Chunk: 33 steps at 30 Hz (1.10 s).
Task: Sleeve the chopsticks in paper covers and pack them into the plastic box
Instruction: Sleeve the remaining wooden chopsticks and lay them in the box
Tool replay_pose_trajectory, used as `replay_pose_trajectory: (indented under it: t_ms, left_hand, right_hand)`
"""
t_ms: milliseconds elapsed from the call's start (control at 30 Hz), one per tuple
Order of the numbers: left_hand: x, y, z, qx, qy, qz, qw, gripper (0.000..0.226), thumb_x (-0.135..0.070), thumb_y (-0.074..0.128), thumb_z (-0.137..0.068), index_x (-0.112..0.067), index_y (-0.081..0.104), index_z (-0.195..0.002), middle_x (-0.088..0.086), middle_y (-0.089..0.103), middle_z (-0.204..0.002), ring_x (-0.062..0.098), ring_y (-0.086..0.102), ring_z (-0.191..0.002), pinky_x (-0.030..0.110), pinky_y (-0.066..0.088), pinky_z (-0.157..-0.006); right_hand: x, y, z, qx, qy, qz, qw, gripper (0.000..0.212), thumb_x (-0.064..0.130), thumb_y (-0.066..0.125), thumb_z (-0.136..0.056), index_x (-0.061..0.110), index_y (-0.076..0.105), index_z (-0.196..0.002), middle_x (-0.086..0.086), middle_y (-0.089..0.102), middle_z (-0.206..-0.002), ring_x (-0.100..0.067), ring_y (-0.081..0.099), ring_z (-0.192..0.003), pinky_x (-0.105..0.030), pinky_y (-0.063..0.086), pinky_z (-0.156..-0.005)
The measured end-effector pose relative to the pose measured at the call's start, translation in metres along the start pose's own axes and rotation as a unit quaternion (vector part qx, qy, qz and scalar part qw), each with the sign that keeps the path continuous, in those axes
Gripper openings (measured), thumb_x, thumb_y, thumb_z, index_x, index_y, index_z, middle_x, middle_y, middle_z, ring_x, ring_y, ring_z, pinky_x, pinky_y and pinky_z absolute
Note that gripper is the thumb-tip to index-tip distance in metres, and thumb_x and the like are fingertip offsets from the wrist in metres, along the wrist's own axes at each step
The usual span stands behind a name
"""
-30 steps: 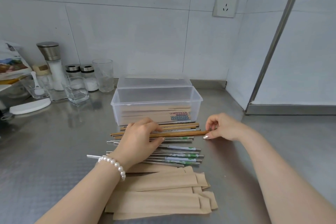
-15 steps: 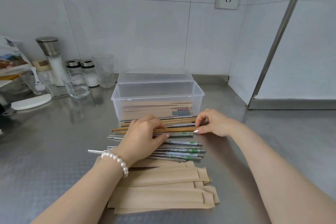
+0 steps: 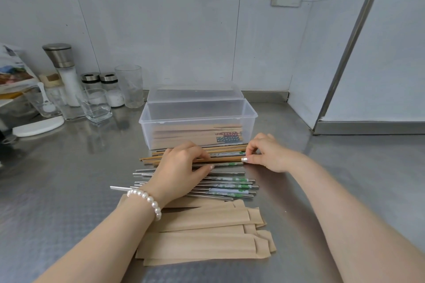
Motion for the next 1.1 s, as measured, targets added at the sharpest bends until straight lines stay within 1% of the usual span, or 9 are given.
replay_pose_trajectory:
  t_ms: [167,300,500,600,700,767,900,1000,1100]
  left_hand:
    - [-0.001,0.0,0.0,0.001,0.002,-0.007,1.0,0.018,-0.035,0.065,-0.08,-0.024,0.065,-0.094,-0.014,0.05,-0.088,0.01,0.052,-0.083,0.041,0.046,-0.085]
    - [0.0,0.0,-0.001,-0.003,0.006,-0.008,1.0,0.023,-0.041,0.062,-0.079,-0.025,0.066,-0.095,-0.013,0.053,-0.089,0.011,0.055,-0.085,0.043,0.047,-0.082]
    - [-0.011,-0.007,-0.002,-0.069,0.086,-0.147,0.983,0.05,-0.053,0.045,-0.077,-0.021,0.059,-0.113,-0.001,0.061,-0.11,0.022,0.057,-0.099,0.038,0.043,-0.085]
    - [-0.019,-0.005,-0.004,-0.069,0.124,-0.201,0.969,0.039,-0.046,0.042,-0.079,-0.022,0.063,-0.102,-0.004,0.066,-0.092,0.021,0.062,-0.082,0.034,0.046,-0.08]
    - [-0.021,0.0,-0.004,-0.059,0.134,-0.212,0.966,0.033,-0.039,0.036,-0.082,-0.021,0.063,-0.087,-0.004,0.063,-0.065,0.023,0.058,-0.052,0.026,0.043,-0.052]
    - [-0.019,-0.001,-0.004,-0.061,0.123,-0.211,0.968,0.035,-0.039,0.033,-0.084,-0.021,0.062,-0.089,-0.003,0.06,-0.062,0.024,0.055,-0.046,0.026,0.04,-0.04]
    - [-0.015,-0.01,-0.003,-0.071,0.091,-0.193,0.974,0.024,-0.037,0.046,-0.088,-0.019,0.06,-0.094,0.0,0.06,-0.067,0.027,0.057,-0.053,0.034,0.045,-0.04]
    - [-0.01,-0.014,-0.004,-0.048,0.035,-0.186,0.981,0.025,-0.039,0.046,-0.091,-0.018,0.057,-0.098,0.002,0.063,-0.078,0.03,0.058,-0.068,0.032,0.041,-0.053]
    - [-0.008,-0.016,-0.003,-0.049,0.023,-0.189,0.98,0.031,-0.045,0.047,-0.089,-0.016,0.056,-0.091,0.002,0.061,-0.072,0.027,0.057,-0.065,0.029,0.035,-0.051]
  right_hand:
    - [0.004,-0.001,0.003,-0.009,-0.009,-0.01,1.0,0.022,0.027,0.065,-0.084,0.035,0.05,-0.069,0.001,0.043,-0.103,-0.017,0.036,-0.107,-0.033,0.032,-0.098]
    - [0.007,-0.003,0.003,-0.031,-0.019,-0.024,0.999,0.011,0.024,0.065,-0.085,0.025,0.057,-0.077,0.001,0.043,-0.1,-0.015,0.033,-0.103,-0.03,0.028,-0.099]
    - [0.023,-0.02,0.012,-0.049,-0.063,-0.057,0.995,0.01,0.021,0.063,-0.086,0.023,0.059,-0.078,0.014,0.039,-0.084,-0.011,0.031,-0.093,-0.022,0.024,-0.079]
    - [0.033,-0.019,0.016,-0.014,-0.079,-0.066,0.995,0.022,0.02,0.06,-0.088,0.031,0.053,-0.07,0.012,0.041,-0.087,-0.009,0.033,-0.091,-0.016,0.028,-0.075]
    - [0.038,-0.017,0.018,0.019,-0.085,-0.112,0.99,0.025,0.02,0.055,-0.091,0.03,0.055,-0.069,0.008,0.046,-0.085,-0.009,0.044,-0.085,-0.018,0.033,-0.077]
    - [0.031,-0.02,0.017,-0.014,-0.057,-0.209,0.976,0.027,0.023,0.048,-0.095,0.029,0.058,-0.071,0.011,0.054,-0.082,-0.001,0.049,-0.079,-0.02,0.036,-0.078]
    - [-0.003,-0.025,0.009,-0.231,-0.005,-0.25,0.94,0.025,0.007,0.058,-0.089,0.019,0.061,-0.067,0.001,0.054,-0.068,-0.001,0.043,-0.059,-0.018,0.034,-0.061]
    - [-0.014,-0.014,0.001,-0.229,0.025,-0.19,0.954,0.004,0.002,0.068,-0.079,0.006,0.071,-0.081,0.001,0.049,-0.071,-0.004,0.04,-0.06,-0.018,0.032,-0.058]
    - [-0.011,-0.006,-0.007,-0.206,0.024,-0.148,0.967,0.003,0.006,0.07,-0.078,0.008,0.071,-0.081,0.002,0.049,-0.075,-0.006,0.04,-0.061,-0.025,0.033,-0.062]
Point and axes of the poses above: each hand's wrist, its own z-axis away from the middle knuckle, its own y-axis out of the palm, x = y × z, the point moved 4 cm from there along -z, towards the middle knuckle
